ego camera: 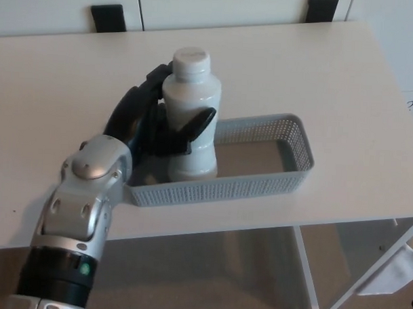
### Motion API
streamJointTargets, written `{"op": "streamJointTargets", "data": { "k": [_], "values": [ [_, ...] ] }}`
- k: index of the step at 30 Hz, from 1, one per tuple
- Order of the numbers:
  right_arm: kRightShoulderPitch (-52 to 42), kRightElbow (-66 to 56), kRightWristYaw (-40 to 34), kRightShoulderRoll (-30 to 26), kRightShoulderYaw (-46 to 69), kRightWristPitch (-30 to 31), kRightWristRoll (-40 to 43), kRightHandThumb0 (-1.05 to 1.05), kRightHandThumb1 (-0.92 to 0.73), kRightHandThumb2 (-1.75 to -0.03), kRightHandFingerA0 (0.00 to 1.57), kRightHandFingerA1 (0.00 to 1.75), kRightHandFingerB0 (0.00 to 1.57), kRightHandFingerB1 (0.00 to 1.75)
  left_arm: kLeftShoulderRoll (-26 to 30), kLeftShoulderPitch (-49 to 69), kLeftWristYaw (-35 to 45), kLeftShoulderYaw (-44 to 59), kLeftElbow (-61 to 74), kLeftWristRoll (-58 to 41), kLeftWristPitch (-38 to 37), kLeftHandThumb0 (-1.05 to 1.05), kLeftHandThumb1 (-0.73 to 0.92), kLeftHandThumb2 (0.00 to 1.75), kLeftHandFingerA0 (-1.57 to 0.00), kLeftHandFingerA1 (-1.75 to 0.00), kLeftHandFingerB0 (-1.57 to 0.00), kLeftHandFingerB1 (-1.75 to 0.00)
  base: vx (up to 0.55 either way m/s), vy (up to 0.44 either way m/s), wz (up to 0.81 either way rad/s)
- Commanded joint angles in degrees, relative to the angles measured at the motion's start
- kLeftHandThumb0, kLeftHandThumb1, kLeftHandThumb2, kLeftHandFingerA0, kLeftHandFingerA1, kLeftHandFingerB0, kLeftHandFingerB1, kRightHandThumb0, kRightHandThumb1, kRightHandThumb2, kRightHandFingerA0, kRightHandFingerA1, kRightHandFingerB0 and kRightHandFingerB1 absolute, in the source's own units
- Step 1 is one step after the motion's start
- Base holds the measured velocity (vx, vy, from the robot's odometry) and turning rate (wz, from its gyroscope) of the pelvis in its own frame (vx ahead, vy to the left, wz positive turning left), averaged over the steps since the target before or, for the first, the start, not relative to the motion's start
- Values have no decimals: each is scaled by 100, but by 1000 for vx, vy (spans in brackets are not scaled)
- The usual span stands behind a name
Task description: The robot walk up to a desk on which a bottle is kept on the left hand side and a container is kept on the right hand side. The robot uses its left hand to pick up the bottle and places it in the container.
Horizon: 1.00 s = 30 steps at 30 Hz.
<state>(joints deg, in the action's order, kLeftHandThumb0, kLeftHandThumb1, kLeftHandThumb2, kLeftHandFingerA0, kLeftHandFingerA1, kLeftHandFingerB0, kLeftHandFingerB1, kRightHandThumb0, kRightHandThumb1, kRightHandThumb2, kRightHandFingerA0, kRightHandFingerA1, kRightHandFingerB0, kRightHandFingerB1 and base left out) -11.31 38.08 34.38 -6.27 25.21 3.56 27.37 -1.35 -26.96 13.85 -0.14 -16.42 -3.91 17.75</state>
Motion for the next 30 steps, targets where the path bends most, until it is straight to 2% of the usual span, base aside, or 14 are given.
{"op": "streamJointTargets", "data": {
  "k": [1,7,8,9,10,11,12,14,15,17,19,23,29,30],
  "values": [
    [40,-24,-84,-8,28,46,61,-58,-40,-53,36,47,29,34,273,-15,328,148,-32,-227,-278,-95,59,91,0,0,0,0,0,0,0],
    [38,-92,-118,-5,7,64,43,-59,-40,-53,38,48,30,33,515,-100,531,132,49,-249,-334,-96,58,90,0,0,0,0,0,0,0],
    [46,-116,-115,-11,15,82,60,-59,-39,-53,37,47,29,33,598,-162,642,149,109,-306,-271,-85,68,61,0,0,0,0,0,0,0],
    [53,-134,-113,-16,20,96,73,-59,-39,-53,37,47,29,33,661,-208,727,163,154,-349,-223,-85,68,61,0,0,0,0,0,0,0],
    [111,-149,-128,-33,28,112,86,-58,-38,-53,39,49,30,33,975,-406,1080,168,274,-419,-77,-82,47,74,0,0,0,0,0,0,0],
    [153,-158,-140,-45,33,122,93,-58,-38,-53,39,49,30,33,1201,-546,1331,170,358,-467,25,-82,47,74,0,0,0,0,0,0,0],
    [228,-154,-174,-71,46,149,97,-57,-38,-52,39,48,29,32,1712,-773,1788,16,512,-337,70,-40,43,62,0,0,0,0,0,0,0],
    [280,-143,-205,-94,62,180,98,-57,-38,-52,39,48,29,32,2186,-929,2138,-221,641,-108,13,-40,43,62,0,0,0,0,0,0,0],
    [305,-111,-209,-107,71,193,100,-57,-36,-52,38,45,29,32,2471,-993,2385,-335,733,-18,-19,-19,44,53,0,0,0,0,0,0,0],
    [325,-87,-212,-117,78,203,101,-57,-36,-52,38,45,29,32,2690,-1041,2569,-425,803,44,-42,-19,44,53,0,0,0,0,0,0,0],
    [343,-56,-211,-114,82,205,95,-59,-34,-52,41,50,29,33,3332,-1186,3287,-690,934,71,27,-32,40,52,0,0,0,0,0,0,0],
    [350,29,-172,-122,70,116,46,-58,-36,-52,37,45,28,32,3880,-1317,4091,-899,1004,-137,138,-34,39,52,0,0,0,0,0,0,0],
    [415,76,-174,-111,68,106,45,-62,-28,-60,39,53,28,37,4046,-1312,4426,-824,903,-503,306,-32,39,52,0,0,0,0,0,0,0],
    [413,45,-185,-103,61,117,43,-59,-34,-52,40,48,31,34,4049,-1309,4477,-798,869,-586,323,-44,38,59,0,0,0,0,0,0,0]
  ]
}}
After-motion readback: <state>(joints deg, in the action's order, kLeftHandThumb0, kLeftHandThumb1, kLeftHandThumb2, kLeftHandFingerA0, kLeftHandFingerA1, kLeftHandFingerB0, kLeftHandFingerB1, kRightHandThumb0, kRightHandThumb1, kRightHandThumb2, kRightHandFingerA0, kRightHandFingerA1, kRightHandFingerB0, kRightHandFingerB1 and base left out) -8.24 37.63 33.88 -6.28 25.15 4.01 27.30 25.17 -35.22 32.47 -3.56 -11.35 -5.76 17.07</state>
